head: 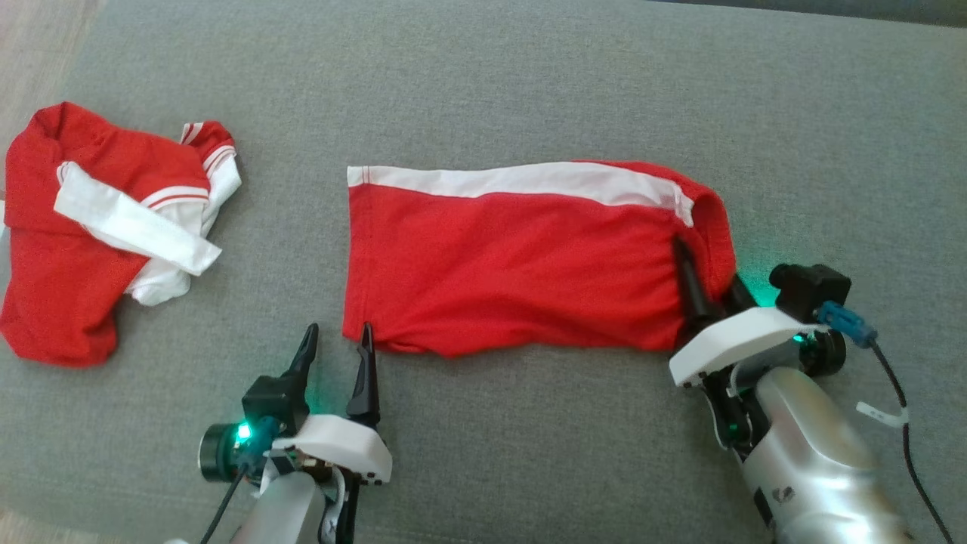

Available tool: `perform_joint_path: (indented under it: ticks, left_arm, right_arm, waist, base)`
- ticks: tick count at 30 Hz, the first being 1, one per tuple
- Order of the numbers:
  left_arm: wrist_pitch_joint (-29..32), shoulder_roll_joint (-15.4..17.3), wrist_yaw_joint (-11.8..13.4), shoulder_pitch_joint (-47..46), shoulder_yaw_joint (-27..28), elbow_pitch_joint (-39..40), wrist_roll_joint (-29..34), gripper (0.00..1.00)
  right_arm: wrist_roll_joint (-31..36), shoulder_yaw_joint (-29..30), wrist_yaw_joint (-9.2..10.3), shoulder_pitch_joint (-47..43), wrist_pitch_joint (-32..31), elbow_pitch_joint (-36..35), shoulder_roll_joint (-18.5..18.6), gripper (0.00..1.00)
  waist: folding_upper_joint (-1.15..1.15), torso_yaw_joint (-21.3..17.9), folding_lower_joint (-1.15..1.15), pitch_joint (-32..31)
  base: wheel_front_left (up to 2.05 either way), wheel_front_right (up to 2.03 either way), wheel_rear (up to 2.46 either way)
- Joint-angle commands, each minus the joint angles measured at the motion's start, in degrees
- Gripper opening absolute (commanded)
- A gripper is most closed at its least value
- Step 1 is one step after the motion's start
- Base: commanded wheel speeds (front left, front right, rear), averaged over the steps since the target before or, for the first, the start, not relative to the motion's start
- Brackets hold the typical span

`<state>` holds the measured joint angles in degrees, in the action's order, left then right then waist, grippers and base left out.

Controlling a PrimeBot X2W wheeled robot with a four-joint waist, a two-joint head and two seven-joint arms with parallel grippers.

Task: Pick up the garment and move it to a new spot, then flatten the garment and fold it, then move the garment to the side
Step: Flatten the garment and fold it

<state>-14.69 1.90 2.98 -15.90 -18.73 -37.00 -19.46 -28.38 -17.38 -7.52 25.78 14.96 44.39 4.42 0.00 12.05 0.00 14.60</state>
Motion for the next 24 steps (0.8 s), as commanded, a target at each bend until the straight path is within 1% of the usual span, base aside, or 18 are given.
perform_joint_path:
  ticks: [1,4,7,13,16,19,22,24]
  left_arm:
    - [-0.30,0.99,-0.05,-0.30,1.24,1.41,0.56,1.00]
    - [-0.30,0.99,-0.09,0.00,1.26,1.23,0.93,1.00]
    - [-0.30,0.99,-0.30,0.80,1.80,0.85,1.58,1.00]
    - [-0.30,0.98,-1.31,2.84,1.95,-0.18,2.61,1.00]
    - [-0.30,0.98,-1.81,3.43,1.20,-0.71,2.73,1.00]
    - [-0.30,0.98,-1.99,3.72,0.38,-1.25,2.71,1.00]
    - [-0.30,0.98,-2.37,3.92,-1.00,-2.12,2.89,1.00]
    - [-0.30,0.98,-2.77,4.01,-2.07,-2.80,2.87,1.00]
  right_arm:
    - [-1.65,-1.07,0.03,-1.40,0.04,0.00,-1.54,0.00]
    - [-2.24,0.35,0.03,-1.51,0.04,-0.31,-1.54,0.00]
    - [-2.90,3.57,0.03,-2.05,0.04,-0.81,-0.96,0.00]
    - [-2.58,11.03,0.03,-3.56,0.04,-2.19,3.83,0.00]
    - [-2.07,13.09,0.03,-3.83,0.04,-3.11,5.75,0.00]
    - [-2.79,11.88,0.03,-3.67,0.04,-4.45,5.47,0.00]
    - [-6.33,6.95,0.03,-3.47,-0.15,-7.26,3.47,0.00]
    - [-9.41,3.18,0.03,-3.47,-1.34,-9.32,2.37,0.00]
  waist:
    - [0.00,-0.21,0.00,-0.09]
    - [0.00,-0.58,0.00,-0.49]
    - [0.00,-1.48,0.00,-1.48]
    - [0.00,-3.75,0.00,-3.93]
    - [0.00,-4.45,0.00,-5.01]
    - [0.00,-4.55,0.00,-5.84]
    - [0.00,-3.79,0.00,-6.59]
    - [0.00,-2.83,0.00,-7.03]
  base:
    - [0.00,0.00,0.00]
    - [0.00,0.00,0.00]
    - [0.00,0.00,0.00]
    - [0.00,0.00,0.00]
    - [0.00,0.00,0.00]
    - [0.00,0.00,0.00]
    - [0.00,0.00,0.00]
    - [0.00,0.00,0.00]
